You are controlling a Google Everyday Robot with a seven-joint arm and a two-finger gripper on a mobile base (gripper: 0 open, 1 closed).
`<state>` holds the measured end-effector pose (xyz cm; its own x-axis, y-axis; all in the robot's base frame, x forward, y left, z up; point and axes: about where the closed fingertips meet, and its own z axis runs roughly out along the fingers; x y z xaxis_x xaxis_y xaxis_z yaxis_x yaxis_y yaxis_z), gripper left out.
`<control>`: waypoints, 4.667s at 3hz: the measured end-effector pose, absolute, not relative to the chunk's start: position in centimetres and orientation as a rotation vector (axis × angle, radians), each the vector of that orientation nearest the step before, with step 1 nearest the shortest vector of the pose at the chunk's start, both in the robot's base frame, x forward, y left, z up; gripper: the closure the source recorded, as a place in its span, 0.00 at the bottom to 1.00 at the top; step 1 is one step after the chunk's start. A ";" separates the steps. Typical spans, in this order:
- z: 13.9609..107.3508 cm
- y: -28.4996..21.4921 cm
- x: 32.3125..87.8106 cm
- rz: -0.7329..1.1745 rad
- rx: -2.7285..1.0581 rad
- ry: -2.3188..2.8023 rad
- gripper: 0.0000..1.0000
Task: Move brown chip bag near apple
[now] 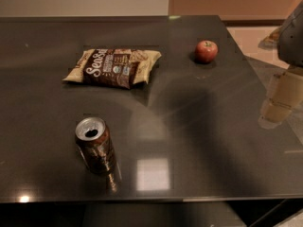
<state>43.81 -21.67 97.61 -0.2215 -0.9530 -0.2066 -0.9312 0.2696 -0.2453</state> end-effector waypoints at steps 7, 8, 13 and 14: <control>92.4 -4.7 58.1 0.077 -1.700 2.121 0.00; 91.2 -2.6 61.0 0.105 -1.631 2.134 0.00; 86.0 3.0 69.9 0.089 -1.487 2.308 0.41; 86.7 2.9 68.9 0.093 -1.518 2.292 0.65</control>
Offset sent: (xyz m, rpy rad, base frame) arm 0.0174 0.0174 0.0027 0.0030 0.0159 0.0583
